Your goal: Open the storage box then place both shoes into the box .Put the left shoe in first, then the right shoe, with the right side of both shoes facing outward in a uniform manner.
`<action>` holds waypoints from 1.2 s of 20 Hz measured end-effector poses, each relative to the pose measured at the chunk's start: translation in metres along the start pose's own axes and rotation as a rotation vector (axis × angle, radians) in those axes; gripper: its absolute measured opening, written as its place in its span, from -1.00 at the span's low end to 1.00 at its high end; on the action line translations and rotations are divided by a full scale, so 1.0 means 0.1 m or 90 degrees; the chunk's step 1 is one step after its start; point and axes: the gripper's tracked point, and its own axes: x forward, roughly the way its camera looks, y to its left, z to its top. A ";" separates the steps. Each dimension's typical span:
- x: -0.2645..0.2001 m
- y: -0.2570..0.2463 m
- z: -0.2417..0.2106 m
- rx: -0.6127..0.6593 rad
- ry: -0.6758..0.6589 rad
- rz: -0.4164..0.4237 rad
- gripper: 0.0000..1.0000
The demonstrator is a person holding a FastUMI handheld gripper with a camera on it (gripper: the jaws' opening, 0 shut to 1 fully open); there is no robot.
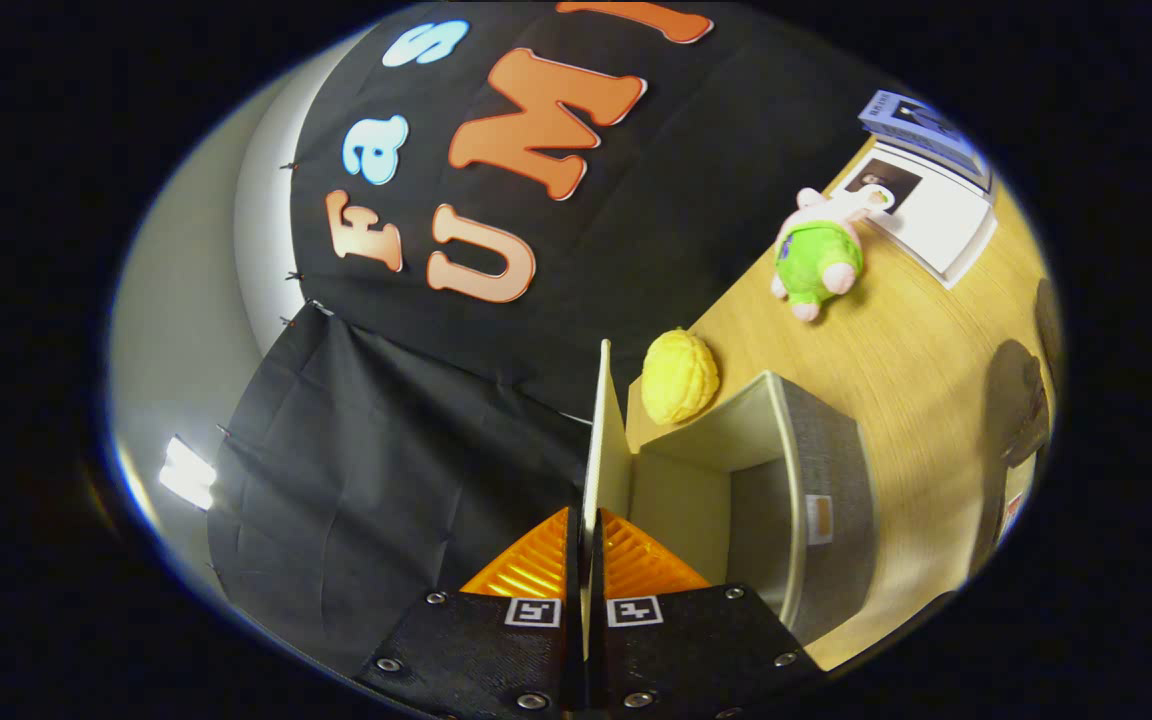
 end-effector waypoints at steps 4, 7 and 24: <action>0.24 0.49 -0.17 -0.086 0.020 0.011 -0.93; 0.45 0.70 -0.39 -0.120 0.042 0.025 -0.84; 0.87 0.96 -0.84 -0.200 0.089 0.033 0.96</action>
